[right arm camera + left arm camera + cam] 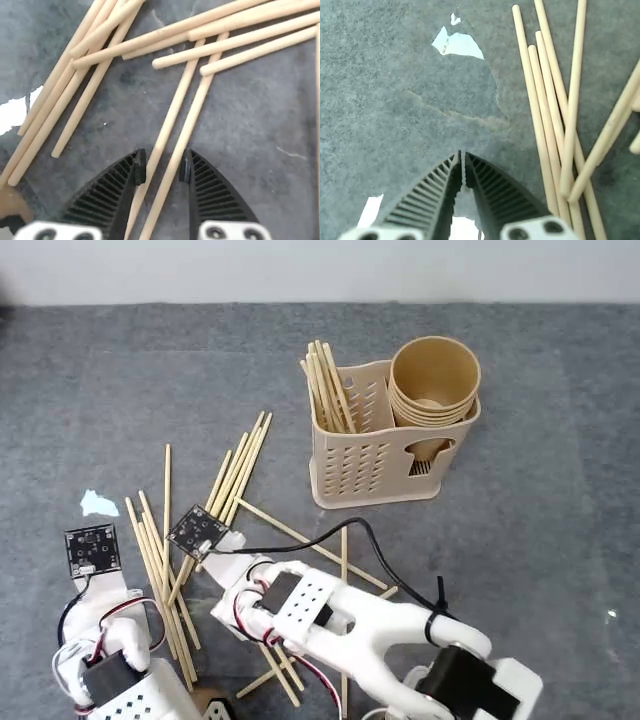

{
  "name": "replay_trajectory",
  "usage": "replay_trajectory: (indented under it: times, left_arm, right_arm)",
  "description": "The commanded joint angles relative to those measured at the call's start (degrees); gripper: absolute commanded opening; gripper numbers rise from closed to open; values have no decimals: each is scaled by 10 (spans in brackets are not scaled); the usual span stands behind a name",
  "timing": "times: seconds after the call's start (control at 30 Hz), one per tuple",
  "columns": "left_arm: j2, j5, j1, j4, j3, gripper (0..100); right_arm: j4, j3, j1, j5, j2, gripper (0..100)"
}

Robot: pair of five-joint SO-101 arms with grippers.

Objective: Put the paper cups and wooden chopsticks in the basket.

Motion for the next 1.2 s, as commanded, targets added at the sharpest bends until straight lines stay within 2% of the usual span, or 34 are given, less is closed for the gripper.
replay_trajectory:
  times: [0.0,0.4,0.53,0.57,0.63,0.93,1.17]
  left_arm:
    - [-11,-3,-4,4,-5,12]
    - [-11,-4,-4,4,-5,12]
    - [-11,-4,-4,4,-5,12]
    - [-11,-4,-4,4,-5,12]
    - [-11,-4,-4,4,-5,12]
    - [-11,-4,-4,4,-5,12]
    - [-11,-4,-4,4,-5,12]
  right_arm:
    - [-26,-31,-7,-6,7,123]
    - [-35,-31,3,-1,54,119]
    - [-34,-31,21,11,54,7]
    - [-31,-31,23,22,54,7]
    - [-16,-31,30,31,54,31]
    - [47,-31,59,33,42,11]
    - [170,-30,58,32,-112,8]
